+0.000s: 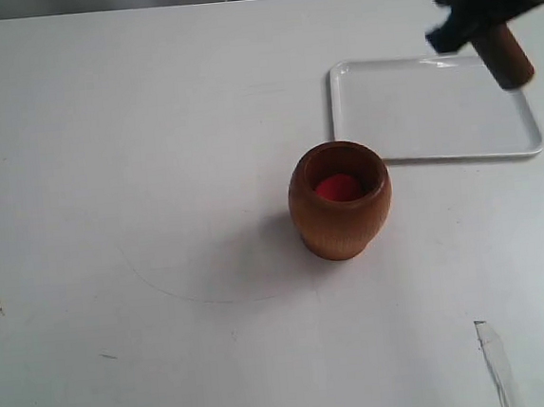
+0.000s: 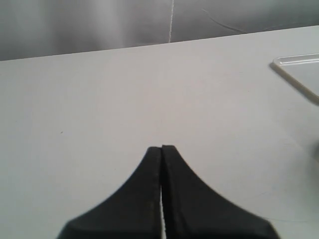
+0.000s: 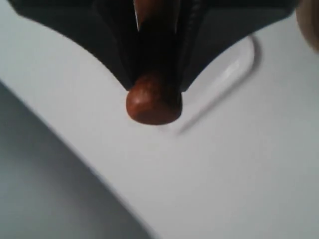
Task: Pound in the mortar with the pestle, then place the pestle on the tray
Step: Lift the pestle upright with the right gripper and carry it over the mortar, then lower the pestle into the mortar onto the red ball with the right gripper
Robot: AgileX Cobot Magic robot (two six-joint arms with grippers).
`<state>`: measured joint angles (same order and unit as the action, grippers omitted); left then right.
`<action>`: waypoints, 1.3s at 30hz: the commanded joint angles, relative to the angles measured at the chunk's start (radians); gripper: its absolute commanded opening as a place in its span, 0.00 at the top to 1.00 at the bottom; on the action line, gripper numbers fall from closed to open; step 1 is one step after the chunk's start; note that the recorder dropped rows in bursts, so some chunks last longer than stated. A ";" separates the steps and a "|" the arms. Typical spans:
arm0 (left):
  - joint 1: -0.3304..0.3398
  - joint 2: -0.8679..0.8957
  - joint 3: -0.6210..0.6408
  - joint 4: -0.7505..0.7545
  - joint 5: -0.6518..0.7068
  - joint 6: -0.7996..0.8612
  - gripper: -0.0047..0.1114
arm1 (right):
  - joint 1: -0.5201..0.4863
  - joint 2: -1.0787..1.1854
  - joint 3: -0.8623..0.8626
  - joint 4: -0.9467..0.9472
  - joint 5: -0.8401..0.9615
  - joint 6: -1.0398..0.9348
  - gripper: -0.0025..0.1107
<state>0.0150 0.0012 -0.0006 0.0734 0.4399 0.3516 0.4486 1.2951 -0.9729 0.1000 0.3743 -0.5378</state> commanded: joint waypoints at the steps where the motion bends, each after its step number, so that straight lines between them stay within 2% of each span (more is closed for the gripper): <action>1: -0.008 -0.001 0.001 -0.007 -0.003 -0.008 0.96 | 0.041 -0.112 0.000 0.270 -0.156 -0.138 0.98; 4: -0.008 -0.001 0.001 -0.007 -0.003 -0.008 0.96 | 0.107 -0.123 0.005 0.362 -0.179 -0.205 0.98; 6: -0.008 -0.001 0.001 -0.007 -0.003 -0.008 0.96 | 0.168 -0.125 0.043 0.371 -0.264 -0.214 0.98; 11: -0.008 -0.001 0.001 -0.007 -0.003 -0.008 0.96 | 0.333 -0.139 0.221 0.368 -0.708 -0.203 0.98; 15: -0.008 -0.001 0.001 -0.007 -0.003 -0.008 0.96 | 0.424 -0.139 0.376 0.179 -0.968 0.013 0.98; 18: -0.008 -0.001 0.001 -0.007 -0.003 -0.008 0.96 | 0.423 -0.139 0.477 0.031 -1.163 0.266 0.98; 20: -0.008 -0.001 0.001 -0.007 -0.003 -0.008 0.96 | 0.421 -0.139 0.539 0.034 -1.269 0.330 0.98; 24: -0.008 -0.001 0.001 -0.007 -0.003 -0.008 0.96 | 0.421 -0.139 0.604 0.040 -1.283 0.371 0.98; 34: -0.008 -0.001 0.001 -0.007 -0.003 -0.008 0.96 | 0.421 -0.139 0.630 -0.059 -1.221 0.538 0.98; 39: -0.008 -0.001 0.001 -0.007 -0.003 -0.008 0.96 | 0.421 -0.139 0.692 -0.040 -1.207 0.512 0.98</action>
<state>0.0150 0.0012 -0.0006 0.0734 0.4399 0.3516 0.8670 1.1625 -0.3026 0.0637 -0.8414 -0.0161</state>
